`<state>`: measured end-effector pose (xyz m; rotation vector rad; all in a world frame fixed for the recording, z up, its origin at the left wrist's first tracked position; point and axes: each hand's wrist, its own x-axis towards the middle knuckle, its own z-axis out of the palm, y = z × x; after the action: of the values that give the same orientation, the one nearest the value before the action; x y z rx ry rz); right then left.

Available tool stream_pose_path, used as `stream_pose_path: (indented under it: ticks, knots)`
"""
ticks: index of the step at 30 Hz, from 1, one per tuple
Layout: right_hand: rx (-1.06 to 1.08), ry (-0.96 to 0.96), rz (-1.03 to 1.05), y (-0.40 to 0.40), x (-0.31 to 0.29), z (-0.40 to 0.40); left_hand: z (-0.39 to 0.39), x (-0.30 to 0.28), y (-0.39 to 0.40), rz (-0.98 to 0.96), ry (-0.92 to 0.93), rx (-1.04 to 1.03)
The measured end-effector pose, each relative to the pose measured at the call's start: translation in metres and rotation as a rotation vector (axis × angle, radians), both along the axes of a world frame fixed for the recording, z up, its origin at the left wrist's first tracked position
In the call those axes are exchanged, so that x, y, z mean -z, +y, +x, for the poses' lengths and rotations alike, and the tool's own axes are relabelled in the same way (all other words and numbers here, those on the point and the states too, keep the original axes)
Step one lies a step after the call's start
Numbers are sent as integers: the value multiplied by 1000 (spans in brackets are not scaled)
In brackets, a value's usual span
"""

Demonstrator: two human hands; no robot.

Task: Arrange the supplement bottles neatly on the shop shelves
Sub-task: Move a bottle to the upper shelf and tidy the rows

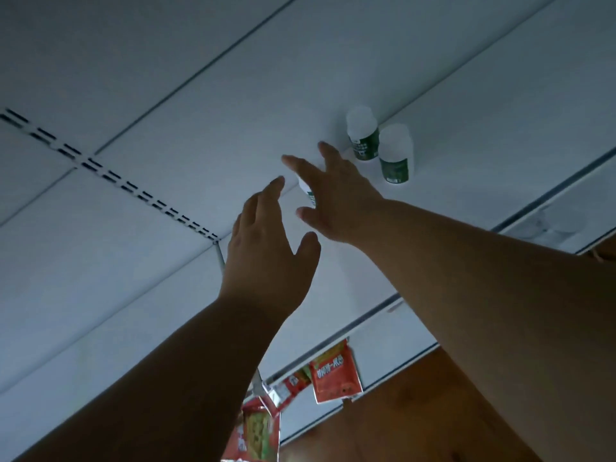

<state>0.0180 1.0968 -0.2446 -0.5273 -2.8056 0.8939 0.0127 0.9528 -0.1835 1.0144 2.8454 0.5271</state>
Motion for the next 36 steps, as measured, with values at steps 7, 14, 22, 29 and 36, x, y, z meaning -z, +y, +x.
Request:
stream_pose_path:
  ticks: [7,14,22,29,36]
  knots:
    - [50,227,-11,20,26,-26,-37,16,-5,9,-16,-82]
    - [151,274,-926,-9,-4,40,-6,9,-27,105,-68,-120]
    - [201,148,-1428,-56,-94,164,112,-91,-63,48,-326,-88]
    - [58,11,-1513,-99,-287,240,228,-267,-120,77,-353,-173]
    - [-184,-9,-1430,-207,-417,235,264,-368,-233,161,-329,-332]
